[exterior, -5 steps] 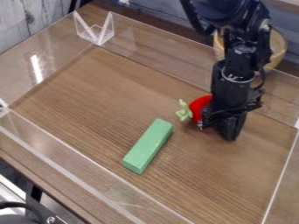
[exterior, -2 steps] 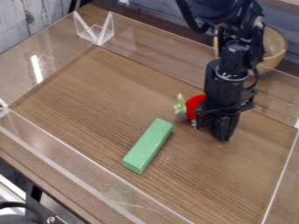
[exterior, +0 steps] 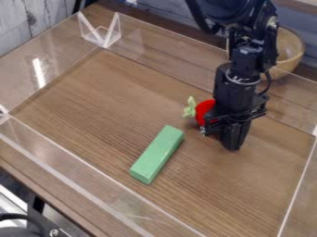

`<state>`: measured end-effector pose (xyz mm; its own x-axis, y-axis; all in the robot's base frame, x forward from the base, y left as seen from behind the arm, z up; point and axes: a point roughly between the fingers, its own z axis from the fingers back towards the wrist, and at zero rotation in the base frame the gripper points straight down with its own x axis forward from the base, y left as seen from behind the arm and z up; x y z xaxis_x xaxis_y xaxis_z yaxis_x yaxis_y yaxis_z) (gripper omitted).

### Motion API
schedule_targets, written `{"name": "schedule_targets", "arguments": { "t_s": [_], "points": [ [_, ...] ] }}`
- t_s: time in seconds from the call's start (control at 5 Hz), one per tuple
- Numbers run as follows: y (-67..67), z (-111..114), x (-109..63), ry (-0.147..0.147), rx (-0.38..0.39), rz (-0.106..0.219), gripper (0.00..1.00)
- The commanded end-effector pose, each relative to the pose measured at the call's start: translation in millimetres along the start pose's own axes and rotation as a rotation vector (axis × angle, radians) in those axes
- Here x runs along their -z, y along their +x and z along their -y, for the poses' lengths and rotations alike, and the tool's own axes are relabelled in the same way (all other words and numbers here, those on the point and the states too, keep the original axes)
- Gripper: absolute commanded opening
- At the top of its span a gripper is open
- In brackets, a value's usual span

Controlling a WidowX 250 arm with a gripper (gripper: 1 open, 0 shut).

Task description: Move the red object to the left side of the table

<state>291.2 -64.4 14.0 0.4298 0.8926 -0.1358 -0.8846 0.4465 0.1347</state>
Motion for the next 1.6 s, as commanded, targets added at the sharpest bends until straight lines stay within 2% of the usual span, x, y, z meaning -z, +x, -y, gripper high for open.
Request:
{"name": "schedule_targets", "arguments": {
  "t_s": [0.0,0.6,1.2,1.4],
  "points": [
    [4.6,-2.4,-1.1,0.012,-0.022,-0.008,0.00],
    [2.7,-8.9,-1.5,0.058,-0.038,-0.039,0.00],
    [1.1,-16.5,-29.6,0.120,0.036,-0.072,0.00],
    [1.0,-18.7,-35.5,0.133,0.068,-0.076,0.00]
  ]
}}
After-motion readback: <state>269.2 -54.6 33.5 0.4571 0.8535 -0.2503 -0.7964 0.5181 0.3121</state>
